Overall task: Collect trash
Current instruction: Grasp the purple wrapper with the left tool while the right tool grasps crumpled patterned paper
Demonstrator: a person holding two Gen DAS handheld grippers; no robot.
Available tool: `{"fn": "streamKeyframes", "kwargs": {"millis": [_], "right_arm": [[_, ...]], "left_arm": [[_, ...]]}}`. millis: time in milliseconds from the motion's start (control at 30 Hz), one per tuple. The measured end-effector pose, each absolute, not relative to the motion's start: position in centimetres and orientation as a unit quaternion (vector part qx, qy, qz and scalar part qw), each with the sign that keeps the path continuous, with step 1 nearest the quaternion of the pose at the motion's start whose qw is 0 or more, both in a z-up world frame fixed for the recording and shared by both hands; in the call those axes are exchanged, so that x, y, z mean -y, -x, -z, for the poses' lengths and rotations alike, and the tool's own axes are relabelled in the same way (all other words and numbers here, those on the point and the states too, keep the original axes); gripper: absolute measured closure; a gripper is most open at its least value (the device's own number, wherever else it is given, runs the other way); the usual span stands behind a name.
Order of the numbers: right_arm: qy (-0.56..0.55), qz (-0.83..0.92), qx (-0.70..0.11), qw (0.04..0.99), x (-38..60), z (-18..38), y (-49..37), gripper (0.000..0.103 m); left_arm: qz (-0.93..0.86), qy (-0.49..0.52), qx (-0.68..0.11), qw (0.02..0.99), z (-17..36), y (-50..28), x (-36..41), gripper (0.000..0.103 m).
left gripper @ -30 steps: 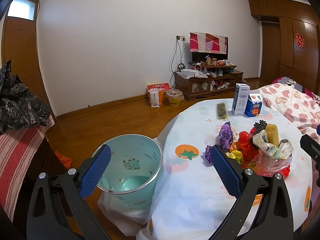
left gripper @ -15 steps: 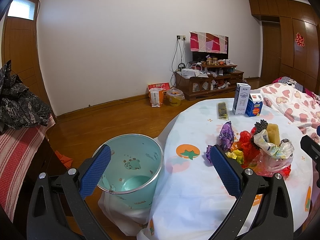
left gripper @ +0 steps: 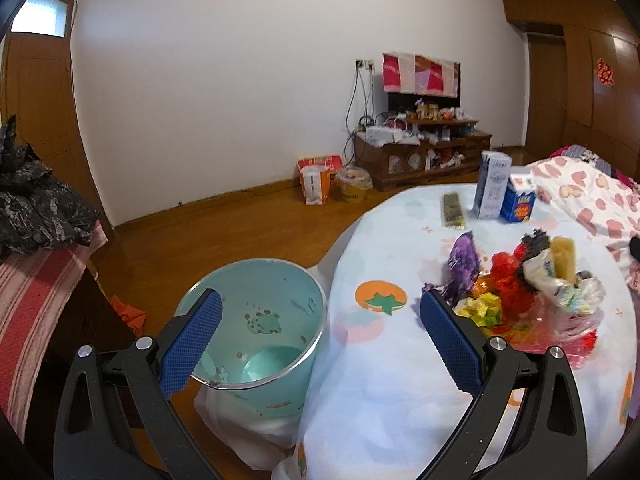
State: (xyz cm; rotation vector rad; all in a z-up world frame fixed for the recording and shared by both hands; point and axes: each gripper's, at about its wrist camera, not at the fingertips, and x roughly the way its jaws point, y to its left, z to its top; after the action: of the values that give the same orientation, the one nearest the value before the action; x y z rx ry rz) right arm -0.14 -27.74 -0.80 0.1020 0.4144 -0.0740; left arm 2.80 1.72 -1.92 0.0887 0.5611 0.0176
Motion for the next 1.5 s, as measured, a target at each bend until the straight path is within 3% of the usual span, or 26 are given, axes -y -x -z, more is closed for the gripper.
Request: {"fn": "streamKeyframes", "kwargs": {"millis": [200,333,433,667,800,1033,1100,1133,1200,1333,1500], "right_arm": [[-0.069,0.084,-0.216,0.970,32.3,1.8,-2.2,0.006],[-0.059,0.098,-0.242,0.964,34.3,3.7,-3.2,0.023],[-0.078,0.115,-0.265,0.954,36.7,5.6,-3.8,0.023],[-0.084,0.134,-0.308,0.938,39.1,9.5,-4.5,0.027],[-0.085,0.121,-0.328,0.933,39.4,10.8,-5.2,0.028],[-0.081,0.092,-0.366,0.922,39.1,11.4,-7.4,0.031],[-0.071,0.083,-0.384,0.917,38.7,11.8,-8.1,0.032],[-0.070,0.074,-0.392,0.914,38.5,12.0,-8.6,0.038],[-0.071,0.059,-0.403,0.911,38.4,12.3,-9.2,0.041],[-0.080,0.024,-0.414,0.907,38.2,12.7,-10.0,0.071],[-0.080,0.011,-0.403,0.912,37.6,12.2,-9.5,0.086]], "left_arm": [[0.013,-0.055,-0.288,0.956,4.1,-5.1,0.6,0.006],[0.025,-0.072,-0.298,0.952,5.7,-7.1,2.8,0.007],[0.032,-0.081,-0.307,0.948,7.1,-8.9,4.1,0.007],[0.060,-0.095,-0.351,0.929,10.4,-12.3,6.8,0.026],[0.075,-0.103,-0.362,0.923,11.4,-12.9,8.1,0.031],[0.106,-0.107,-0.383,0.912,12.5,-13.6,9.2,0.080],[0.110,-0.114,-0.379,0.912,12.7,-13.5,9.4,0.085],[0.113,-0.115,-0.379,0.911,12.7,-13.4,9.4,0.092],[0.114,-0.118,-0.375,0.913,12.8,-13.4,9.5,0.093],[0.114,-0.112,-0.368,0.916,12.3,-13.2,9.0,0.094],[0.112,-0.098,-0.360,0.921,11.1,-12.8,7.6,0.094]]}}
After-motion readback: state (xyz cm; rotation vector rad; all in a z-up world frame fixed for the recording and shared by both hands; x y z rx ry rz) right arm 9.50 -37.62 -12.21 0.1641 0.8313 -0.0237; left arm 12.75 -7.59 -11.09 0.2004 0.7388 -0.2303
